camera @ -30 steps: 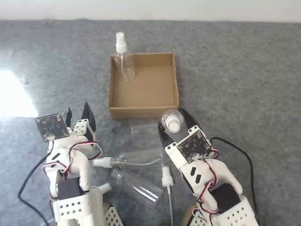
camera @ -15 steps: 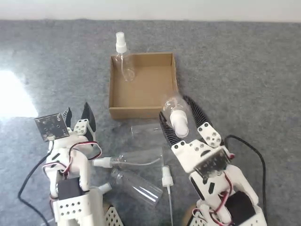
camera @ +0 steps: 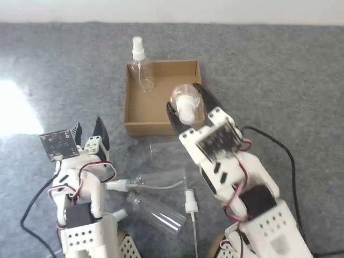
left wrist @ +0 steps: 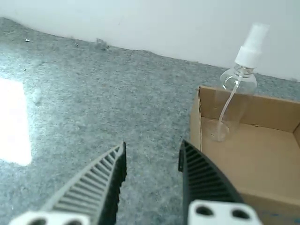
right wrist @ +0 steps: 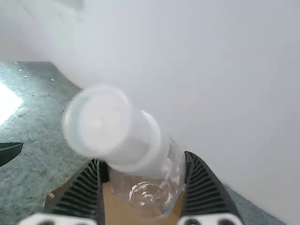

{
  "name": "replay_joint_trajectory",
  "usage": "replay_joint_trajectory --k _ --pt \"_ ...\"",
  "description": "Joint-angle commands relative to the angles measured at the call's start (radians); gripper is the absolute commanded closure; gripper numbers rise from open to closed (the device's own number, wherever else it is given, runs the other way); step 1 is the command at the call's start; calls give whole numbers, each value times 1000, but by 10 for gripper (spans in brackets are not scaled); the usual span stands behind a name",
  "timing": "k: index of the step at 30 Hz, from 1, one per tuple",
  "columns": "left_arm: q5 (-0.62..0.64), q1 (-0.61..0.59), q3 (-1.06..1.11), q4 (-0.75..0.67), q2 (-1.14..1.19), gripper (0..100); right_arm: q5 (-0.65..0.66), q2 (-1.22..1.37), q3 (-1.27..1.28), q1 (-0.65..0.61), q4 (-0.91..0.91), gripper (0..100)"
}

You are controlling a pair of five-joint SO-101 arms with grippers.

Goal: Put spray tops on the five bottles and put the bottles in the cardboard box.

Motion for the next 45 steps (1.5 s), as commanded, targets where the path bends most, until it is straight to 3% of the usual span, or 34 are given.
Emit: replay_joint_trajectory --k 1,19,30,39,45 --pt "-11 -3 -2 3 -5 827 6 131 -124 5 -36 982" --pt "-54 -5 8 -2 -5 827 -222 671 -496 -2 -36 982" --pt "-58 -5 8 -2 -5 828 -224 944 -663 -91 -36 982" --pt "-63 -5 8 -2 -5 828 -227 1161 -809 -91 -36 982" --pt "-64 -5 8 3 -5 828 -396 1219 -868 -87 -30 981"
